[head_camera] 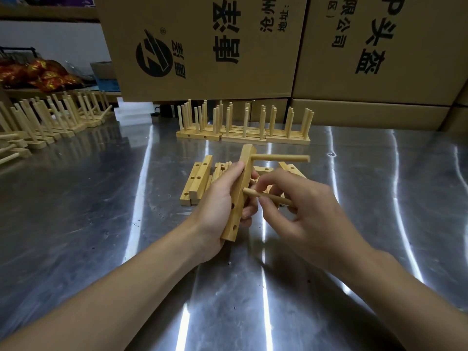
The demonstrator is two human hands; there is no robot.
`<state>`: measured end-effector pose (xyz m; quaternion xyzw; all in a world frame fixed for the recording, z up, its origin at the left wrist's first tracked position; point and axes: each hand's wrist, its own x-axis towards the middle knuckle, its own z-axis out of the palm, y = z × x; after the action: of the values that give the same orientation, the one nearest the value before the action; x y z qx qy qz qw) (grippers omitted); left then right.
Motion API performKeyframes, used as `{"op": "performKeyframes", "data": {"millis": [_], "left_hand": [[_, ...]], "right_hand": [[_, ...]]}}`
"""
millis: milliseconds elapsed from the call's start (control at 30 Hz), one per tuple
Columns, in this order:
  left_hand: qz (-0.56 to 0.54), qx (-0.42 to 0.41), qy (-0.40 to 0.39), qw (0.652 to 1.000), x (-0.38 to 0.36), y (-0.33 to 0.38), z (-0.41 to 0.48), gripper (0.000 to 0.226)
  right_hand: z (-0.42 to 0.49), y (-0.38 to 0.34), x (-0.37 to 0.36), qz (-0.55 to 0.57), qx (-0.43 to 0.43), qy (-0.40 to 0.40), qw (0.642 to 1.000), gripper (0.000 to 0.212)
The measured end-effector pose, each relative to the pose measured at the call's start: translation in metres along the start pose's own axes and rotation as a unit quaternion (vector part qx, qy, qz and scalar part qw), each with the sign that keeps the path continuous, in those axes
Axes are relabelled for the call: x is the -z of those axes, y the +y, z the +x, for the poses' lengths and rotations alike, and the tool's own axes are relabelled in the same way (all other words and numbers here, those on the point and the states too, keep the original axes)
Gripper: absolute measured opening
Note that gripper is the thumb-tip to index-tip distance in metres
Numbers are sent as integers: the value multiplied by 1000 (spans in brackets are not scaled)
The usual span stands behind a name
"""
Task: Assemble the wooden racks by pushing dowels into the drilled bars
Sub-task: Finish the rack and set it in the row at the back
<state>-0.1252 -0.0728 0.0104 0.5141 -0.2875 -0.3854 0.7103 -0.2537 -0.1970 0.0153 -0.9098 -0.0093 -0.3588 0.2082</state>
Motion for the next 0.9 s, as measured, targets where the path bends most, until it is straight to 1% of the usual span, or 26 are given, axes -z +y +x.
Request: {"op": "performKeyframes", "data": {"millis": [67, 167, 333, 467, 533, 667, 833, 900], "left_hand": [[11, -5, -2, 1000, 0, 0, 0, 43], [16, -19, -13, 1000, 0, 1, -1, 43], [62, -50, -7, 997, -7, 5, -6, 47], [80, -49, -2, 996, -12, 5, -12, 53], [110, -51, 9, 993, -12, 5, -13, 54], [165, -68, 24, 984, -12, 4, -12, 48], [193, -77, 12, 978, -7, 2, -7, 54], [196, -93, 15, 976, -7, 3, -6, 55]], "right_hand": [[1, 1, 0, -22, -1, -9, 1000, 7], [1, 3, 1, -43, 0, -9, 999, 14], [1, 5, 7, -79, 9, -46, 996, 21], [0, 6, 9, -17, 6, -58, 998, 19], [-1, 6, 7, 11, -5, -56, 998, 18], [-1, 6, 5, 58, -27, -48, 997, 21], [3, 4, 10, 50, -32, -49, 997, 23], [4, 2, 10, 45, -36, -63, 996, 31]]}}
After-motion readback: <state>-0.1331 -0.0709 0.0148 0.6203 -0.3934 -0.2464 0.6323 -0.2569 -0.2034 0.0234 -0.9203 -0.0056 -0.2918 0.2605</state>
